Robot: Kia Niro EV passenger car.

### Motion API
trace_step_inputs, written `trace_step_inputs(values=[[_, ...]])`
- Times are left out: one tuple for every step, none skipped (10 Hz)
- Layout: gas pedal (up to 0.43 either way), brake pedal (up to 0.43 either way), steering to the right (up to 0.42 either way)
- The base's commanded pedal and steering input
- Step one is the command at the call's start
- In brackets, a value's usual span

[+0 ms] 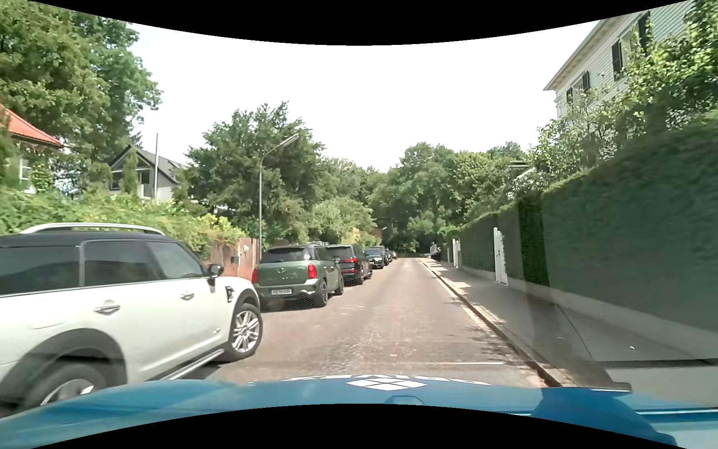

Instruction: Follow the waypoints while adhering to traffic rules and regulations

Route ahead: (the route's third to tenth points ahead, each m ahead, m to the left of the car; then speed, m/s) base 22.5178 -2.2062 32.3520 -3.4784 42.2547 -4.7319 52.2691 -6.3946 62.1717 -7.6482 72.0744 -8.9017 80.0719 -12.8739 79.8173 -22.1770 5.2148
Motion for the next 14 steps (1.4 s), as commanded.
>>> trace_step_inputs(values=[[0.189, 0.000, 0.131], [0.189, 0.000, 0.118], [0.189, 0.000, 0.095], [0.189, 0.000, 0.076], [0.189, 0.000, 0.059], [0.189, 0.000, 0.043], [0.189, 0.000, 0.040], [0.189, 0.000, 0.034], [0.177, 0.000, 0.021], [0.177, 0.000, 0.012], [0.157, 0.000, 0.011], [0.157, 0.000, 0.012], [0.157, 0.000, 0.012], [0.157, 0.000, 0.009]])
